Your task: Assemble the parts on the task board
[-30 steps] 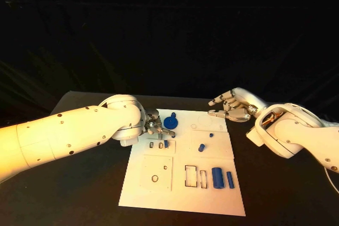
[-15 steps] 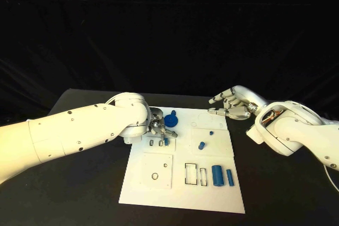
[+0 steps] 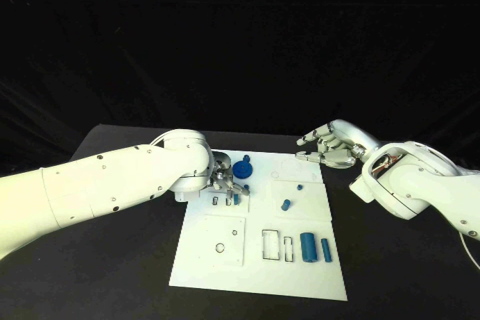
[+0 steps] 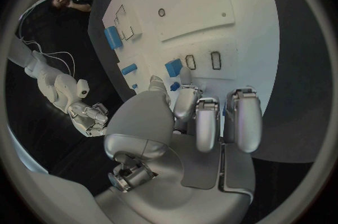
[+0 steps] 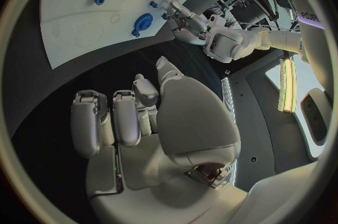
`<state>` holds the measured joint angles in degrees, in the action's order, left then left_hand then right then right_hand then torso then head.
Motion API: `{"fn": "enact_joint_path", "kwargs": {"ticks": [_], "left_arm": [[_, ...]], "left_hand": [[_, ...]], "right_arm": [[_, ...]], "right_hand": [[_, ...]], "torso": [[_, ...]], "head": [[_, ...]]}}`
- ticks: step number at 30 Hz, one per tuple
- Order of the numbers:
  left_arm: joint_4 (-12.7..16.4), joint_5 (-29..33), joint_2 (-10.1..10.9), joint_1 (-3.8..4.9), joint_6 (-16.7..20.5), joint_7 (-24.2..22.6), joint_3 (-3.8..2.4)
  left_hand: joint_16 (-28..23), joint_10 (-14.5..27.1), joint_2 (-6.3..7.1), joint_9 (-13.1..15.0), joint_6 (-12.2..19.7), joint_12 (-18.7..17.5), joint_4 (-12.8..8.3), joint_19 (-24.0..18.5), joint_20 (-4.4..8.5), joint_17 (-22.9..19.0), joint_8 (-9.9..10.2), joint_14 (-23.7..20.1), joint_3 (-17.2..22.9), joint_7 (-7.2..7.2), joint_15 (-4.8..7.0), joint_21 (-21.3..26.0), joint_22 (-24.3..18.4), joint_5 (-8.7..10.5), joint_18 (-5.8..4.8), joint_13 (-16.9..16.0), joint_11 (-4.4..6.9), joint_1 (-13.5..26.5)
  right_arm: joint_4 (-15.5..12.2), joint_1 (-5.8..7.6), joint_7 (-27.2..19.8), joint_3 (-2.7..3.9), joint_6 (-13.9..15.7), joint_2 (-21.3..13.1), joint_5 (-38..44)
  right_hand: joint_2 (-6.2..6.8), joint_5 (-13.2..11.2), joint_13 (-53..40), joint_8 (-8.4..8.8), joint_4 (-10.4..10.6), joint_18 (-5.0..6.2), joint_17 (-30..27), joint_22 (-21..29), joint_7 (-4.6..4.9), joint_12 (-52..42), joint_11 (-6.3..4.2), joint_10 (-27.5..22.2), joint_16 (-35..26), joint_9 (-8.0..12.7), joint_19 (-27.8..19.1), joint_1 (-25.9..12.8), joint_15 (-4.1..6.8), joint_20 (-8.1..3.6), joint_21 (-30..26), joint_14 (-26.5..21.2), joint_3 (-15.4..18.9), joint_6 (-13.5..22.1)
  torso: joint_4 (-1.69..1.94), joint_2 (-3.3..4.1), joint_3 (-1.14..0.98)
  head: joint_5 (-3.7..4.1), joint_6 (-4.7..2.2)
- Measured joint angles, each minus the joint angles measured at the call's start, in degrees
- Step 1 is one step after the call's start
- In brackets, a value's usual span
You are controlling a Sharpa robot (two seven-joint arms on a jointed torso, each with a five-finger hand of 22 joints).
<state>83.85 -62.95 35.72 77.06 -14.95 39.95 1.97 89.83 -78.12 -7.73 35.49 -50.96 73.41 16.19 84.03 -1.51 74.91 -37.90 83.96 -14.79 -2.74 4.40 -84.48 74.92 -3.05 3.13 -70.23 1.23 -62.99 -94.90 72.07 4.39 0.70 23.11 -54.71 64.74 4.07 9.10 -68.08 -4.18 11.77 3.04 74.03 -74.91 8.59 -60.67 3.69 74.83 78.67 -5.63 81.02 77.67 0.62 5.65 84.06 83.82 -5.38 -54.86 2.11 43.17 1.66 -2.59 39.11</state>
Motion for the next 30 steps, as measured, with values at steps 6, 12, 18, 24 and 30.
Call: {"fn": "enact_joint_path", "kwargs": {"ticks": [6, 12, 18, 24, 30], "left_arm": [[-0.15, -0.02, -0.14, 0.0, -0.8, 0.02, 0.01], [-0.3, -0.03, -0.35, 0.0, -1.26, 0.03, 0.01], [-0.44, -0.04, -0.69, -0.04, -1.69, 0.04, 0.07], [-0.62, -0.03, -0.86, -0.05, -1.99, 0.04, 0.11], [-0.74, 0.03, -0.97, -0.06, -2.15, 0.05, 0.13]], "left_hand": [[0.0, 0.0, -0.68, 0.73, 0.33, 0.0, -0.8, 0.0, 0.0, 0.0, -0.14, 0.0, 0.8, 0.09, 0.0, 0.0, 0.0, 0.0, 0.0, 0.0, 0.0, -2.11], [0.0, 0.01, -0.93, 1.39, 0.61, 0.26, -1.39, 0.0, 0.0, 0.0, -0.43, 0.21, 2.23, 0.2, 0.21, 0.0, 0.0, 0.0, -0.01, -0.17, -0.01, -3.58], [0.0, 0.01, -0.7, 1.59, 0.61, 0.27, -1.47, 0.0, 0.0, 0.0, -0.43, 0.21, 2.93, 0.2, 0.21, 0.0, 0.0, 0.0, -0.53, -0.23, -0.01, -3.81], [0.0, 0.01, -0.76, 1.82, 0.61, 0.27, -1.54, 0.0, 0.0, -0.01, -0.43, 0.21, 3.52, 0.2, 0.21, -0.23, -0.01, 0.0, -0.86, -0.27, -0.01, -4.35], [0.0, -0.16, -0.19, 2.33, 1.03, 0.27, -2.04, 0.0, 0.0, 0.02, -0.43, 0.01, 6.4, 0.21, 0.41, -0.23, -0.01, 0.0, -0.86, -0.27, 0.17, -5.71]], "right_arm": [[0.02, -0.01, 0.04, -0.01, 0.0, 0.02, 0.19], [0.05, -0.01, 0.07, -0.01, 0.0, 0.08, 0.24], [0.09, -0.01, 0.11, -0.01, -0.01, 0.19, 0.26], [0.12, -0.02, 0.15, -0.02, -0.01, 0.26, 0.29], [0.17, -0.04, 0.2, -0.02, -0.02, 0.36, 0.33]], "right_hand": [[0.0, 0.0, 0.0, 0.0, 0.0, 0.0, 0.0, 0.0, 0.0, 0.0, 0.0, 0.0, 0.0, 0.01, 0.0, 0.0, 0.0, 0.0, 0.0, 0.0, 0.0, 0.0], [0.0, 0.0, 0.0, 0.0, 0.0, 0.0, 0.0, 0.0, 0.0, 0.0, 0.0, 0.0, 0.0, 0.01, 0.0, 0.0, 0.0, 0.0, 0.0, 0.0, 0.0, 0.0], [0.0, 0.0, 0.0, 0.0, 0.0, 0.0, 0.0, 0.01, 0.0, 0.0, 0.0, 0.0, 0.0, 0.01, 0.0, 0.0, 0.0, 0.0, 0.0, 0.0, 0.0, 0.0], [0.0, 0.0, 0.0, 0.0, 0.0, 0.0, 0.0, 0.01, 0.0, 0.0, 0.0, 0.0, 0.0, 0.02, 0.0, 0.0, 0.0, 0.0, 0.0, 0.0, 0.0, 0.0], [0.0, 0.0, 0.0, 0.0, 0.0, 0.0, 0.0, -0.04, 0.0, 0.0, 0.0, 0.0, 0.0, 0.02, 0.0, 0.0, 0.0, 0.0, 0.0, 0.0, 0.0, 0.0]], "torso": [[0.0, 0.0, 0.01], [-0.01, 0.01, 0.01], [-0.03, 0.03, 0.01], [-0.03, 0.03, 0.01], [-0.01, 0.04, 0.01]], "head": [[-0.03, 0.04], [-0.08, 0.13], [-0.08, 0.23], [-0.01, 0.35], [-0.01, 0.51]]}}
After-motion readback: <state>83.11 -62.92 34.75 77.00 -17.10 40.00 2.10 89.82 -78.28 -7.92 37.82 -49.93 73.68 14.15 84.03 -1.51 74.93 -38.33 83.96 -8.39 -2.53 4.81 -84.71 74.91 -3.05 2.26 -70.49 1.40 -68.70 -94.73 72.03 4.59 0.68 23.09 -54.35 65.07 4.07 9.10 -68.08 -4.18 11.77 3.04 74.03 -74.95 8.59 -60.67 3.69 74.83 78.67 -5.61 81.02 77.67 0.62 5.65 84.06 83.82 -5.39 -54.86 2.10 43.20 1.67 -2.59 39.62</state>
